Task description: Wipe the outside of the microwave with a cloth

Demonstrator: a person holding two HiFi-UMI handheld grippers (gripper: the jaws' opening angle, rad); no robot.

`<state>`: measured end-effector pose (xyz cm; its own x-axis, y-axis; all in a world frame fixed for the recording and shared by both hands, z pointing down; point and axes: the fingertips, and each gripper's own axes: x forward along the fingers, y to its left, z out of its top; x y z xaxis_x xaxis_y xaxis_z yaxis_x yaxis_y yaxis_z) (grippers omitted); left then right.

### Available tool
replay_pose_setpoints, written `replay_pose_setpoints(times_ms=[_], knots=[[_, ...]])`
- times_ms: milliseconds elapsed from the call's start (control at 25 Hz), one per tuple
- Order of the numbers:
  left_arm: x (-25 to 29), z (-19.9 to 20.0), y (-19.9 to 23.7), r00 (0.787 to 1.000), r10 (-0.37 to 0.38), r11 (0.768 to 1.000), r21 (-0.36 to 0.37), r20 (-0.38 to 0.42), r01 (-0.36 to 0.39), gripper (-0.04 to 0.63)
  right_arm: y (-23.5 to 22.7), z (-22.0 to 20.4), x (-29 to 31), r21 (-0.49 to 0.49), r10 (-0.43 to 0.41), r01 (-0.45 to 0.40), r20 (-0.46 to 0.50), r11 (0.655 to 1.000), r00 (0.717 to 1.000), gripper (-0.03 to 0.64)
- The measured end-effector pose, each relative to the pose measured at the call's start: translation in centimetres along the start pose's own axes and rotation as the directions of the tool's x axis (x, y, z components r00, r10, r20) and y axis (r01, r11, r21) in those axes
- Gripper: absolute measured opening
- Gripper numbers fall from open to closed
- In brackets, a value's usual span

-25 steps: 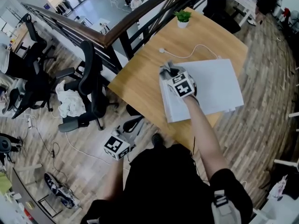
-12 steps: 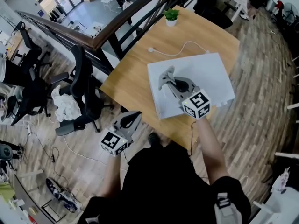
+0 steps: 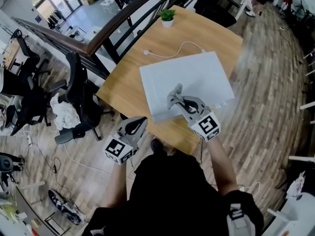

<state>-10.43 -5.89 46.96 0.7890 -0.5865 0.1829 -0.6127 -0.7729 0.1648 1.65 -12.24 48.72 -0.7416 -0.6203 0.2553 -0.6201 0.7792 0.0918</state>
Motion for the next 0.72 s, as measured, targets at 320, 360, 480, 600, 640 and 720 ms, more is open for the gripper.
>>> replay_pose_setpoints(times_ms=[320,360,480,600,640,720], knots=[[1.5,0.0,-2.8,0.999,0.034,0.999,-0.001,-0.004,-0.034,0.002,0.6,-1.7,-4.1,0.035,0.024,-0.025,0.017,0.999,1.000,0.025],[1.6,0.0,-3.2,0.999,0.038,0.999,-0.001,-0.006,-0.038,0.002,0.8,-1.9,-4.5,0.031,0.032,-0.032,0.015,0.999,0.999,0.023],[2.1,-0.2,-4.4,0.999,0.048,0.999,0.002,-0.009,-0.048,0.002,0.9,-2.7,-5.5,0.024,0.046,-0.047,0.009,0.999,0.999,0.023],[2.5,-0.5,-5.4,0.998,0.062,0.998,0.004,-0.012,-0.062,0.002,0.7,-3.1,-6.5,0.027,0.055,-0.056,0.019,0.998,0.998,0.022],[2.6,-0.6,-5.8,0.998,0.066,0.998,0.004,-0.013,-0.066,0.002,0.7,-3.2,-6.8,0.028,0.057,-0.058,0.022,0.998,0.998,0.021],[2.9,-0.7,-6.7,0.997,0.074,0.997,0.004,-0.014,-0.074,0.003,0.6,-3.5,-7.7,0.026,0.064,-0.064,0.024,0.998,0.998,0.021]])
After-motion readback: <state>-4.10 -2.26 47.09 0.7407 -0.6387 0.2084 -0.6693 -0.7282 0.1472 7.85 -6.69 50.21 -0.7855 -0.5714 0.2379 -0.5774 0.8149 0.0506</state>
